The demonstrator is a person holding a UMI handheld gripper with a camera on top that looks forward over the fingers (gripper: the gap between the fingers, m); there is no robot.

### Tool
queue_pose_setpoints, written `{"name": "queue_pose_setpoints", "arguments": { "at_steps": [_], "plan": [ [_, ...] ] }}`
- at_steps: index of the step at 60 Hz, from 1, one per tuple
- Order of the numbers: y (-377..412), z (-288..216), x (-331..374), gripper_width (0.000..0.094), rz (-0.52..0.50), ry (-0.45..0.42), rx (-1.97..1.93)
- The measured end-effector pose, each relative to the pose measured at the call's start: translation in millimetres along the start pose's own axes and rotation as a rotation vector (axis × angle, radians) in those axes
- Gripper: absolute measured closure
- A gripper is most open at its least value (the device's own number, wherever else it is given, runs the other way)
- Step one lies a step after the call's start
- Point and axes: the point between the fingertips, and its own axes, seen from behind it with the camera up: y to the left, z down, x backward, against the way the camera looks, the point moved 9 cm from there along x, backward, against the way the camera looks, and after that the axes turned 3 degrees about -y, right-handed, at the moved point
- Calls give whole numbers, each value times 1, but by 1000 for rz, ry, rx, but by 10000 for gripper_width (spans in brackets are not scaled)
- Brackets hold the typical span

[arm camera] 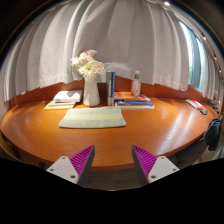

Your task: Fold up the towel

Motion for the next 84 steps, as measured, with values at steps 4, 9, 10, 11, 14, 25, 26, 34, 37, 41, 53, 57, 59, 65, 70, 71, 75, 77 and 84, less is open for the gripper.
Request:
{"name": "queue_pose_setpoints", "arguments": {
  "at_steps": [4,9,10,11,14,25,26,34,37,41,53,57,59,65,70,71,75,77,84],
  "plan": [
    [49,-4,-28,202,-62,18,19],
    [105,-12,-61,197,-131,37,33],
    [116,-14,-69,201,-144,39,35],
    [127,-17,-76,202,-157,42,38],
    [157,-26,-100,202,-184,52,48],
    [233,-61,-198,202,-208,95,75],
    [237,-63,-207,203,-205,100,73],
    [258,-74,-267,210,-182,137,59],
    [261,-69,-285,217,-167,169,72],
    [262,-64,-298,272,-148,221,93],
    [245,-58,-298,896,-89,202,189],
    [245,-61,-298,899,-94,231,181],
    [245,-62,-298,900,-106,242,184],
    [237,-73,-293,902,-122,252,176],
    [212,-102,-276,900,-105,198,219],
    [206,-110,-272,900,-105,183,219],
    [172,-135,-260,901,-79,137,216],
    [153,-144,-256,901,-60,118,217],
    [78,-161,-252,901,-21,87,215]
  ]
}}
